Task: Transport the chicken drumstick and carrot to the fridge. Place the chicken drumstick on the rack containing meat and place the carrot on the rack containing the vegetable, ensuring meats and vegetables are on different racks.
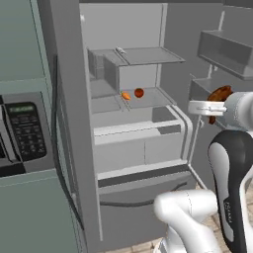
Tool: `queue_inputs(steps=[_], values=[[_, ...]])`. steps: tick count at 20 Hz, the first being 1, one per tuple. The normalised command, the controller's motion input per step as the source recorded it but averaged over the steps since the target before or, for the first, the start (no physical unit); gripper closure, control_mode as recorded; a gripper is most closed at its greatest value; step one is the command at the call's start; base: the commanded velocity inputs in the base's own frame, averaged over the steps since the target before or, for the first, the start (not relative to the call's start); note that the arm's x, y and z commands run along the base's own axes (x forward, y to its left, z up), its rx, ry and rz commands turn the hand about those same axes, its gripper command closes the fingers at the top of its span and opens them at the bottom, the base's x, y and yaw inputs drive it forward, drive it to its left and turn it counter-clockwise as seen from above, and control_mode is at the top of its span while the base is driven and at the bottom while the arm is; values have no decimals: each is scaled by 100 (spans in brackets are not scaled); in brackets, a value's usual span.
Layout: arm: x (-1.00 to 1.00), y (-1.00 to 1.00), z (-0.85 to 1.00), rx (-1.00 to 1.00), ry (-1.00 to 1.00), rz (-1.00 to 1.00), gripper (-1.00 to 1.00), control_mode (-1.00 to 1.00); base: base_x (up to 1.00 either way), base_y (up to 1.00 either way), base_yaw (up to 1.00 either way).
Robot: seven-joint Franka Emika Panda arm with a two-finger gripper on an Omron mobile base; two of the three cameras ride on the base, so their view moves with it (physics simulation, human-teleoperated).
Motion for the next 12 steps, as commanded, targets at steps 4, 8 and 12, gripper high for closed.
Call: queue_inputs(steps=[4, 8, 12], values=[[0, 0, 0, 0, 0, 0, 100, 100, 100, 13, 0], [0, 0, 0, 0, 0, 0, 100, 100, 100, 16, 0], [0, 0, 0, 0, 0, 0, 100, 100, 100, 8, 0]])
